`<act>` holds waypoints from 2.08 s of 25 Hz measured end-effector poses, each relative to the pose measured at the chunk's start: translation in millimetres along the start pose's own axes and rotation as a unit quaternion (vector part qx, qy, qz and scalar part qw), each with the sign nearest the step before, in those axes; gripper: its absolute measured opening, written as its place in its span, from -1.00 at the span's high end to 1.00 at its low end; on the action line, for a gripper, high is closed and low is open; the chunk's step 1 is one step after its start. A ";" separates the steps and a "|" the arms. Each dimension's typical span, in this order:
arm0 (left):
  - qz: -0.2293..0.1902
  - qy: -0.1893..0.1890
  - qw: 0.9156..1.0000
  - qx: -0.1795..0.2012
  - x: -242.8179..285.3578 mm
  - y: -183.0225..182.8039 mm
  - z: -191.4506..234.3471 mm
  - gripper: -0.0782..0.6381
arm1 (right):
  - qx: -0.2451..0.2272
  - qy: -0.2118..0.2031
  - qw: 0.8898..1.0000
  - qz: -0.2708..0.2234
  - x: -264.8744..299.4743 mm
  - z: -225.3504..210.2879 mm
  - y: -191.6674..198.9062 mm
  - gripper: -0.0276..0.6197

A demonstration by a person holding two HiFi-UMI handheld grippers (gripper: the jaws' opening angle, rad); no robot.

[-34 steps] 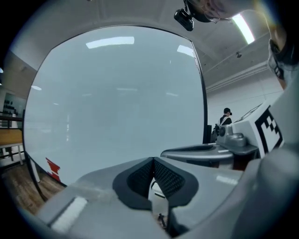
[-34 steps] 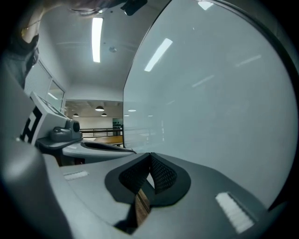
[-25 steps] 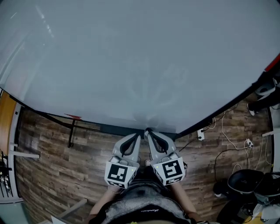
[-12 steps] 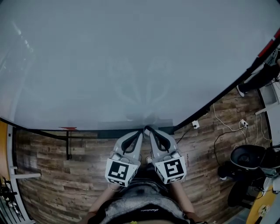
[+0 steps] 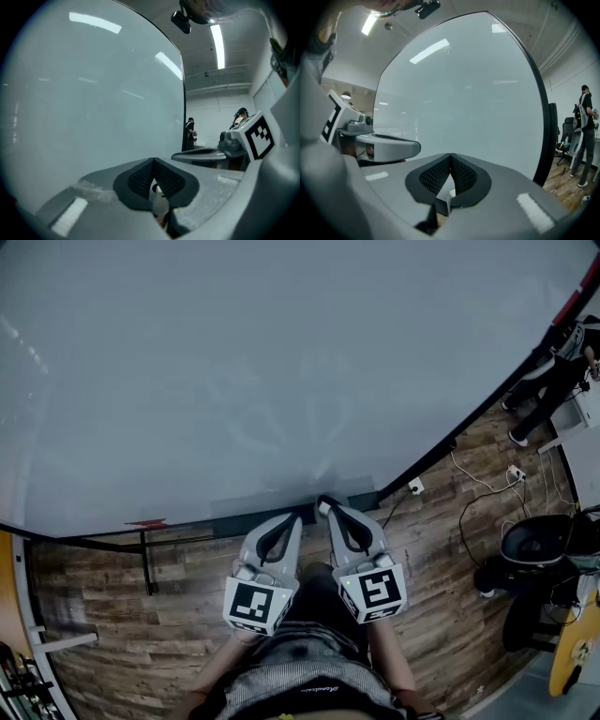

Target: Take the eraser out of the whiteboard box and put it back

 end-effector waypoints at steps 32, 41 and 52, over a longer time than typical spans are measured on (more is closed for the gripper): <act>-0.003 -0.009 1.000 0.002 51.0 -18.3 -20.4 0.78 | -0.009 -0.078 0.997 -0.004 3.6 -42.2 -18.1 0.91; -0.008 -0.024 1.000 0.002 55.1 -18.3 -23.7 0.78 | -0.011 -0.093 0.996 -0.006 9.3 -44.3 -16.9 0.91; 0.002 -0.032 0.999 0.009 58.3 -9.6 -14.4 0.78 | -0.016 -0.108 0.994 0.021 25.5 -43.0 -4.1 0.91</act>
Point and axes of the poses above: the fingertips, and each gripper's own axes: x forward along the fingers, z to its left, y out of its underside, the point moved 5 cm from there along -x, backward along the fingers, and after that the axes turned 3 degrees about -y, right-handed, at the moved point
